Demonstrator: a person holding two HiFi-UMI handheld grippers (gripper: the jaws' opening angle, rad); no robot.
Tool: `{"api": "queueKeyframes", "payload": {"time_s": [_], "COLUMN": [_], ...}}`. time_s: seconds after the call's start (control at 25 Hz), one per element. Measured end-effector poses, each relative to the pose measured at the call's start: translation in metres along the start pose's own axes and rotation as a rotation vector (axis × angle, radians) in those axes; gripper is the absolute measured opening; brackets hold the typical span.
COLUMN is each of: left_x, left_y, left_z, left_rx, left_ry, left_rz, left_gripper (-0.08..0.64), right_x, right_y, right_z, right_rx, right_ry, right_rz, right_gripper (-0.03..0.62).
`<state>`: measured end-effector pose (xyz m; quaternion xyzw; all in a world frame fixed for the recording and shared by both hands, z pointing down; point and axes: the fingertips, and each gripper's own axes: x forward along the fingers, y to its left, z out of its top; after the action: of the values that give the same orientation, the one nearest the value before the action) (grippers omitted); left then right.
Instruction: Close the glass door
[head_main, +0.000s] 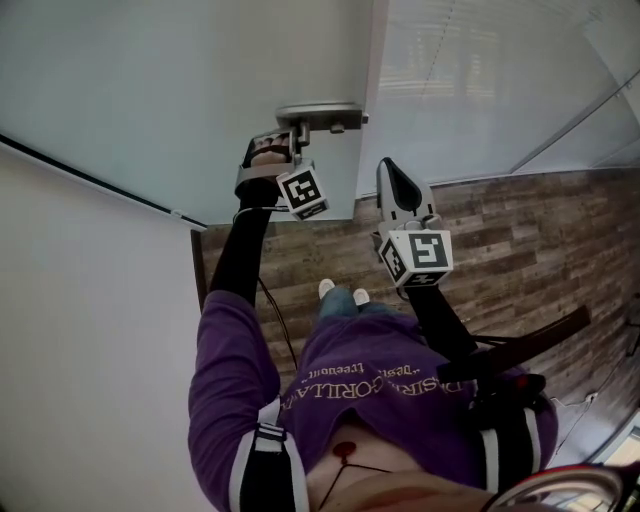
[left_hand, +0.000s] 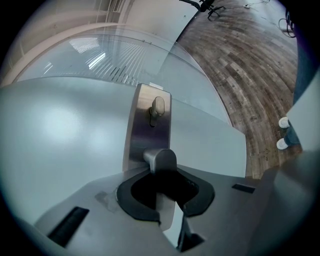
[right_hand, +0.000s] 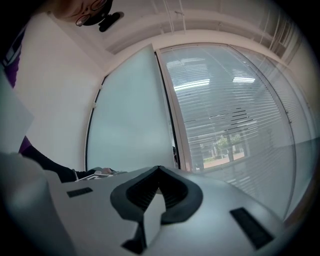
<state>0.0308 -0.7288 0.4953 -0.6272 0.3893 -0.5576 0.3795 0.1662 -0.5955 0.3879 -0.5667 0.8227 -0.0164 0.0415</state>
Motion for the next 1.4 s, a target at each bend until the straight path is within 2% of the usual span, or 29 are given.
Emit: {"api": "queueKeyframes", "payload": {"time_s": [0.28, 0.44, 0.68, 0.88, 1.08, 1.4], "left_x": [0.013, 0.028, 0.044, 0.053, 0.074, 0.091], "left_y": [0.006, 0.009, 0.013, 0.022, 0.038, 0.043], "left_z": [0.0, 0.005, 0.001, 0.003, 0.014, 0.014], "left_rx": [0.004, -0.049, -0.064, -0.046, -0.084, -0.103], "left_ry": [-0.016, -0.042, -0.053, -0.049, -0.042, -0.035], "left_rz": [-0.013, -0.031, -0.038, -0.028, -0.039, -0.041], "left_gripper": [0.043, 0.041, 0.04, 0.04, 0.038, 0.038], "right_x": [0.024, 0.051, 0.082, 0.093, 0.117, 0.135], "right_y": [-0.003, -0.006, 0.001, -0.006, -0.021, -0.024], "right_z": [-0.001, 0.001, 0.0, -0.007, 0.005, -0.001], "right_rx": [0.007, 0.009, 0.01, 0.002, 0.024, 0.02], "right_ry": [0.001, 0.017, 0.002, 0.019, 0.021, 0.015], "right_rz": [-0.016, -0.029, -0.032, -0.071, -0.096, -0.134], "right_gripper": [-0.003, -0.003, -0.003, -0.003, -0.003, -0.003]}}
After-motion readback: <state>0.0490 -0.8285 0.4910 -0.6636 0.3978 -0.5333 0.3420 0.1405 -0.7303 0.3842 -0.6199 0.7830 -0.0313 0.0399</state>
